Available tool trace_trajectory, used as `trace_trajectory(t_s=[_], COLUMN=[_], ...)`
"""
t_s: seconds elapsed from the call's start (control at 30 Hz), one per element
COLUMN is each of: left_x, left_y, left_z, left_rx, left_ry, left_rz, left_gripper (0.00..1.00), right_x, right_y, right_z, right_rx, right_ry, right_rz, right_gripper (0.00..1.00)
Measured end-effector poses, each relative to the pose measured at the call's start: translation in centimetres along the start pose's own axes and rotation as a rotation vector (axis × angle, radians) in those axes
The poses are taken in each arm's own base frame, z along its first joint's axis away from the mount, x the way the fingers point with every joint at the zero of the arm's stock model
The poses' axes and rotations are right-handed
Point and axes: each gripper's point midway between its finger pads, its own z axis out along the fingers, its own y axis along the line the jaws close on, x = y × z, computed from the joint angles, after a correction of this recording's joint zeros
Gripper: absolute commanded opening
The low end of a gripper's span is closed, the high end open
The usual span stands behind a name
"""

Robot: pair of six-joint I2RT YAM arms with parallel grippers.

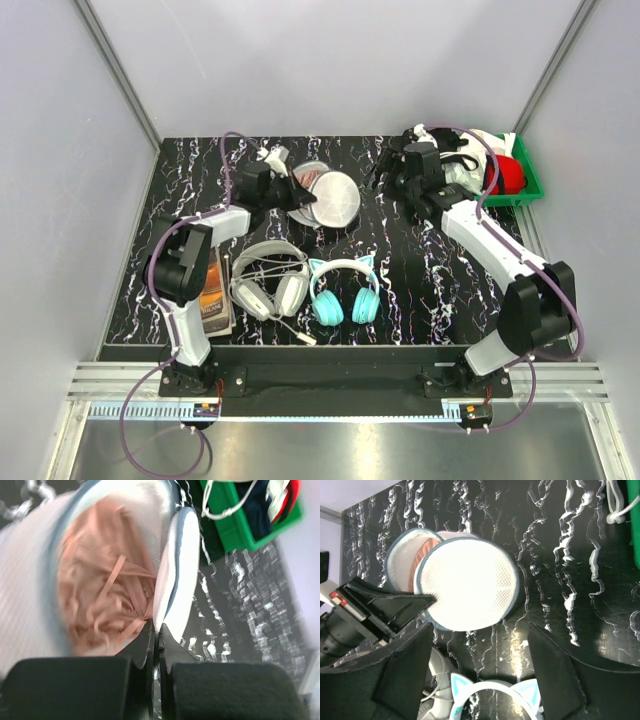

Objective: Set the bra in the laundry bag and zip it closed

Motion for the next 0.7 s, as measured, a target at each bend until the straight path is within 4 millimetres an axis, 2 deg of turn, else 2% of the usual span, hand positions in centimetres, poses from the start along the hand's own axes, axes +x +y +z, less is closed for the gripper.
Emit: trace_trajectory(t_s=[0.07, 0.17, 0.33, 0.47, 0.57, 0.7], left_x=[-0.4, -1.2, -4.4, -6.6, -6.7, -6.2], left_y=[0.2, -0.6, -3.4, -5.2, -5.5, -4.9], left_z=[-0.7, -1.5, -2.7, -3.8, -4.2, -4.2], left_rx=[0.014, 0.075, 0.240, 0.351, 0.373, 0.354], left_ry=[-0.036, -0.107, -0.225, -0.301, -0.311, -0.308], left_rz=[-0.092, -0.203, -0.377, -0.453, -0.495, -0.537], left_gripper=[0.00, 0.00, 0.00, 0.00, 0.00, 0.00], right_x=[0.8, 3.0, 7.8, 10.5, 11.5, 11.4], right_y=[0.2, 1.1, 1.7, 1.5, 1.3, 1.6], right_z=[0.4, 2.2, 5.3, 6.7, 7.3, 7.5], right_rx=[-0.044, -0.117, -0.218, -0.267, -0.289, -0.326], right_ry=[0.042, 0.129, 0.268, 0.312, 0.313, 0.280], right_rz=[0.012, 0.035, 0.136, 0.235, 0.295, 0.342], right_gripper=[0.88, 0.90, 0.91, 0.91, 0.91, 0.91])
